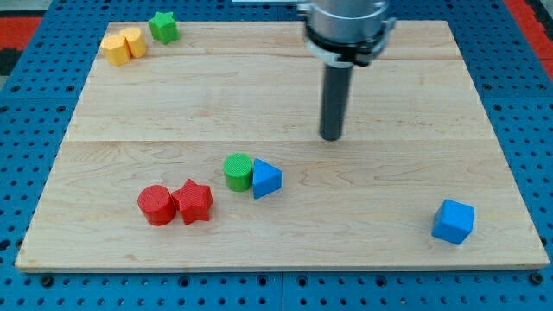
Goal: Separate the blue triangle and the green circle
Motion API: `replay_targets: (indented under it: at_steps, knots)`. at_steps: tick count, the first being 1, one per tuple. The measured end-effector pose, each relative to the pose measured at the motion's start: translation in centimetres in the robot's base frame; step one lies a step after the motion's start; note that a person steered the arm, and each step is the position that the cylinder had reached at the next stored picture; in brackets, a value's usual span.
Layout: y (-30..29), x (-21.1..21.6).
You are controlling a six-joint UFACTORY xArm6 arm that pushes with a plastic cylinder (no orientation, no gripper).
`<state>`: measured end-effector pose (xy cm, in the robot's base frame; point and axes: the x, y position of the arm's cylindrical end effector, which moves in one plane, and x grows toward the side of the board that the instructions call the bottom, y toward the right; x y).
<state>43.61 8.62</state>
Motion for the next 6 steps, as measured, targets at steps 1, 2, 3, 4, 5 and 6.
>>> replay_targets:
  at_steps: [1, 2, 3, 4, 5, 6]
  knots:
    - [4.2, 2.5]
    - [1.6, 4.3]
    - [-2.9, 5.0]
    - [-4.0, 6.5]
    - [-4.4, 10.5]
    - [-9.9, 6.9]
